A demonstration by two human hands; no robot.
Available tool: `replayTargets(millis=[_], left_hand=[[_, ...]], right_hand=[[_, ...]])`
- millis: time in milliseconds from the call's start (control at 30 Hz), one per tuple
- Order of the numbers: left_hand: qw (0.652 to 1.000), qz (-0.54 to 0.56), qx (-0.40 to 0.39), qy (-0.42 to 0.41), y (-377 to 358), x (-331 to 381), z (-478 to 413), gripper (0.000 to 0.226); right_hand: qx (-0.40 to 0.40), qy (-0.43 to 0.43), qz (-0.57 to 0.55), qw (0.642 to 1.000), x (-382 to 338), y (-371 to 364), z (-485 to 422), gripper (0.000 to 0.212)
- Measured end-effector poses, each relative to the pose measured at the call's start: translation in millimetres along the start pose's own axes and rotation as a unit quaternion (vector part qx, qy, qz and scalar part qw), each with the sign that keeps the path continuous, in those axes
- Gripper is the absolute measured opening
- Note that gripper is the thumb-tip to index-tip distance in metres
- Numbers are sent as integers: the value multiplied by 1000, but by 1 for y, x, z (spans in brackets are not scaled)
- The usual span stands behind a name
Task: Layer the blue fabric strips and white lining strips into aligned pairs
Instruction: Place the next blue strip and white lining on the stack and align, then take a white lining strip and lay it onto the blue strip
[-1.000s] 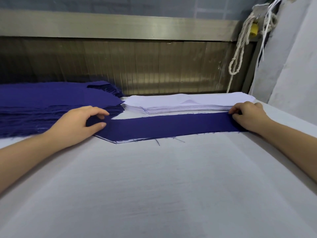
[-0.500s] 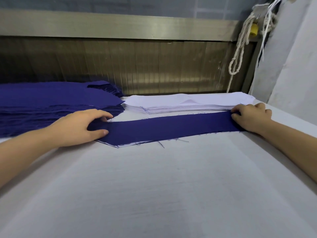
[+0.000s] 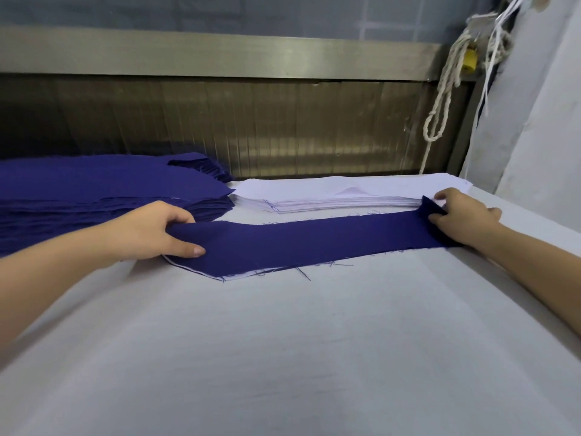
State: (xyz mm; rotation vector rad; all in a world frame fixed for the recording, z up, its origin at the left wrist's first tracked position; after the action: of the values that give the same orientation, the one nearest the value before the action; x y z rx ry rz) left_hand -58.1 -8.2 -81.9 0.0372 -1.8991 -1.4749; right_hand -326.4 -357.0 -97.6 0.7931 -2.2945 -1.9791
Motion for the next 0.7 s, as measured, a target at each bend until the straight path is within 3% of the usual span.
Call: replayTargets(millis=[100, 233, 367, 433, 567, 700], left_hand=[[999, 25, 29, -14, 1, 4, 1, 10], [984, 129, 121, 1, 12, 1, 2, 18], [916, 339, 215, 26, 30, -14, 1, 19], [884, 389, 258, 35, 40, -23, 1, 17], [858, 396, 324, 47, 64, -50, 0, 16], [871, 308, 373, 90, 97, -89, 0, 22]], right_hand=[[2, 2, -7, 1000, -1, 1, 2, 21], [21, 72, -66, 995, -6, 3, 7, 21], [64, 125, -177, 974, -15, 11, 16, 18], [82, 146, -232, 958, -26, 14, 23, 15], [68, 148, -328, 930, -57, 13, 31, 11], [8, 132, -409, 903, -111, 6, 34, 9]])
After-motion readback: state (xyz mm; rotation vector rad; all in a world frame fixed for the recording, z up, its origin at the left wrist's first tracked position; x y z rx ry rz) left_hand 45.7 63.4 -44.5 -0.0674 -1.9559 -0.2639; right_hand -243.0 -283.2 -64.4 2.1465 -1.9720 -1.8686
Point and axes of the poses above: each hand's wrist, its own z-axis away from the middle knuckle, its own y-axis out of the back of the hand, x = y × z, the point moved 4 cm from there along -z, towards the middle knuckle, and after that the axes turned 7 degrees about -y, right-handed, at the moved point
